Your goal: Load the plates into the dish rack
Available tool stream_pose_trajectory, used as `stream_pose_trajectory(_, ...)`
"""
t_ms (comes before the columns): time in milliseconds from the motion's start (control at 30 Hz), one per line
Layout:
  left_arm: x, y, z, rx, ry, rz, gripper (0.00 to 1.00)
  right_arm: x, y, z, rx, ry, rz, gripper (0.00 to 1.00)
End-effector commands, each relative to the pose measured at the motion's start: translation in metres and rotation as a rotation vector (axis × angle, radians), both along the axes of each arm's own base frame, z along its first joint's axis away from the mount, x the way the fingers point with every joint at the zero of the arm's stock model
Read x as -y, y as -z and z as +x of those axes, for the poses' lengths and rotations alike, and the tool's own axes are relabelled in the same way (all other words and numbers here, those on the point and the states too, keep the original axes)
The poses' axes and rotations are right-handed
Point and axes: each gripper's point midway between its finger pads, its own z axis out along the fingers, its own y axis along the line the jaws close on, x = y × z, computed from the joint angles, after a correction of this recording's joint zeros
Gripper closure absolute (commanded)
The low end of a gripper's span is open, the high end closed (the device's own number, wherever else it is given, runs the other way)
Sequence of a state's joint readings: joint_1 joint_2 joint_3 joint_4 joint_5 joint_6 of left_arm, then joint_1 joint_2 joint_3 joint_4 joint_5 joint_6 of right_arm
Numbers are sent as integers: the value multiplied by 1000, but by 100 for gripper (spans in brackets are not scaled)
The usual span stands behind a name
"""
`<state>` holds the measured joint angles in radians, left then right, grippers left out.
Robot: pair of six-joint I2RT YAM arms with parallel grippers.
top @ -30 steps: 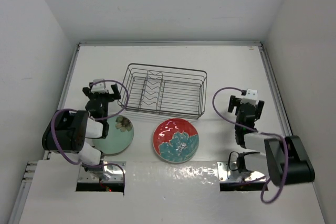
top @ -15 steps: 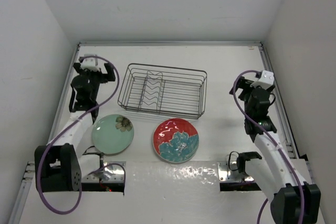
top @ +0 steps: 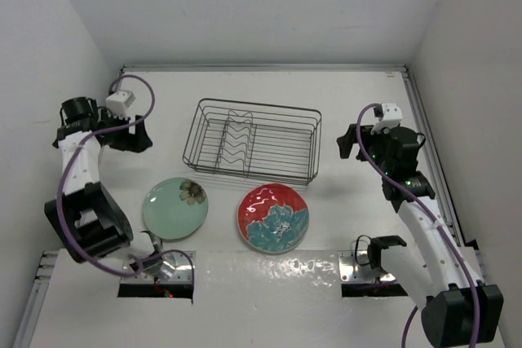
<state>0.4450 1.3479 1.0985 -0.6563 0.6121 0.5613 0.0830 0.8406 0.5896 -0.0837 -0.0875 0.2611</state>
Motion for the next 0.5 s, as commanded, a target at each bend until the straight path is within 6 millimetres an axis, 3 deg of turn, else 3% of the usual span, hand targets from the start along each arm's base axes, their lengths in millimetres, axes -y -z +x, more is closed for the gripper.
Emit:
stream_pose_trajectory(0,19,33,-43,-194,167,-101,22,-22,2,-7,12,-119,34,7)
stream_pose_trajectory(133,8,76,-50,-335,172,-99,15,-27,6,-10,55,-140,57,8)
stream_pose_trajectory(233,-15,107,-54,-402,104,-82,14,-29,3,-14,60,-155,57,8)
stream_pose_trajectory(333,-27,135,-60,-463,60,-67,18,-30,-2,-15,95,-158,67,8)
stream_pose_trajectory(467,-24,151,-69,-500,76,-76,24,-30,-1,-15,107,-158,69,8)
